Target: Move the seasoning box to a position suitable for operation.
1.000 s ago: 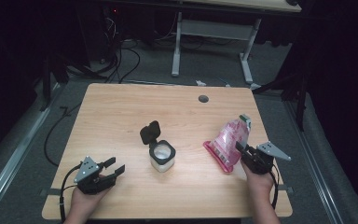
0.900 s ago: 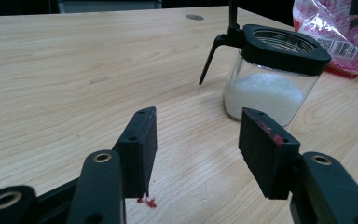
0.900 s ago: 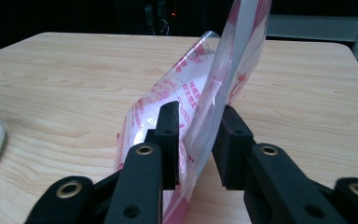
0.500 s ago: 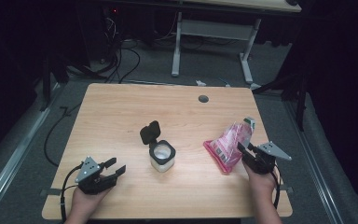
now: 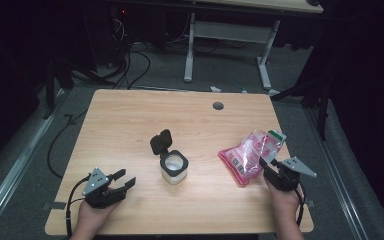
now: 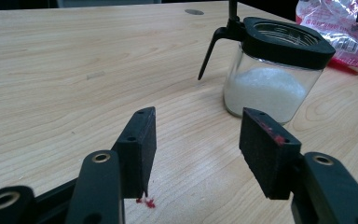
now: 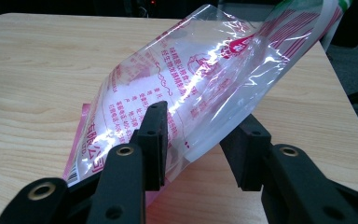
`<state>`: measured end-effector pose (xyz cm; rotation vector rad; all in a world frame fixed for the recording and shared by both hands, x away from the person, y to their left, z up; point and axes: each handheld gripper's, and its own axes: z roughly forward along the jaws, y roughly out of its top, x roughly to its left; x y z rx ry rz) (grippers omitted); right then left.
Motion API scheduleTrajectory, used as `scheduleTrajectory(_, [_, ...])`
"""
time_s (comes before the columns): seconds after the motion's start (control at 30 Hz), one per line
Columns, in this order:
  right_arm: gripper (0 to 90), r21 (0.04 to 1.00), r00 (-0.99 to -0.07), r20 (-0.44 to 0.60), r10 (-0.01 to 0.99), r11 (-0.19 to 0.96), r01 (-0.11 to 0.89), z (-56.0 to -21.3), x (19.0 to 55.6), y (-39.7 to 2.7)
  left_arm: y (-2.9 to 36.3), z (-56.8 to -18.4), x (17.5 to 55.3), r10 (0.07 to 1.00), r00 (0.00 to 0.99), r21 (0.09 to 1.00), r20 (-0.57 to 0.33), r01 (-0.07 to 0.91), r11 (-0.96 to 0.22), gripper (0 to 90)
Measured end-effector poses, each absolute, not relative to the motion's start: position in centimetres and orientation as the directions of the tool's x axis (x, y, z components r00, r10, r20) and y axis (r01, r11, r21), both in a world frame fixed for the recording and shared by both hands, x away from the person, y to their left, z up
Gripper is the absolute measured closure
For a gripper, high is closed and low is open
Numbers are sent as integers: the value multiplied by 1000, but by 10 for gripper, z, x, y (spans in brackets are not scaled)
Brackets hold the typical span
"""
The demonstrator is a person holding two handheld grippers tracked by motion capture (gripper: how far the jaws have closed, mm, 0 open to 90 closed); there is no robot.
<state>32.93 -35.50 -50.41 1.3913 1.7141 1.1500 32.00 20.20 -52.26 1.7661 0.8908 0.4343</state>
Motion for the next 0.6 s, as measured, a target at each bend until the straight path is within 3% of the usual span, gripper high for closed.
scheduleTrajectory(0.6, [514,906,-201,43,979,47,421,-507,311,-365,200,-522,322,744,656,919,-128,360,-159,452])
